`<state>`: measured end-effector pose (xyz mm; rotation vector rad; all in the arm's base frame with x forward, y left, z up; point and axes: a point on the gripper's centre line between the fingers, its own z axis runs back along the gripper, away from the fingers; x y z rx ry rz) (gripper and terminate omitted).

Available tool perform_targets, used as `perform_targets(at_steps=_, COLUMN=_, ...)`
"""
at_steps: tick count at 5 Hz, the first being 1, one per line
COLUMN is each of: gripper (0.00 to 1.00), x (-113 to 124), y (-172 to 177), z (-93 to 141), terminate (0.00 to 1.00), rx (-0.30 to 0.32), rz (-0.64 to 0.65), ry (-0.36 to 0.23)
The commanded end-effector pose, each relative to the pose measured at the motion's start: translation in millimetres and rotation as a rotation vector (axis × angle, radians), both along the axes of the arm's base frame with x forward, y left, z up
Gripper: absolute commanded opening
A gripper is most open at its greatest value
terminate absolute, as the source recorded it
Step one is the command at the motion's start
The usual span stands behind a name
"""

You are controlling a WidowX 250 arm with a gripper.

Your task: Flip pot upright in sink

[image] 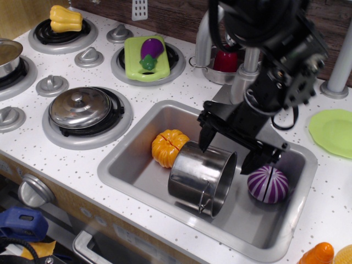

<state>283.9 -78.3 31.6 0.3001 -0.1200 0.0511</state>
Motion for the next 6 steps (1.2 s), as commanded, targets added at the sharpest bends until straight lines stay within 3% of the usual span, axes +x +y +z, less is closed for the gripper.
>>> perform_targets(at_steps=1, gripper=1.00, x=0.2, y=-6.9, z=-3.6, terminate=0.00, rx=0.152, rz=-0.079, ry=-0.062)
perform_targets(at_steps=4, gripper=1.00, x=1.1, y=8.7, z=-20.2, terminate=0.00, rx=0.341, rz=-0.139, ry=-0.031)
perform_targets(at_steps=5, gripper=1.00, x=2.6, y=19.0, z=-19.7, terminate=0.00, rx=0.371, rz=-0.170, ry=-0.032)
perform_targets(at_steps=6, gripper=1.00, x=5.1, y=30.2, z=-17.8, terminate=0.00, rx=0.364, rz=-0.187, ry=-0.024)
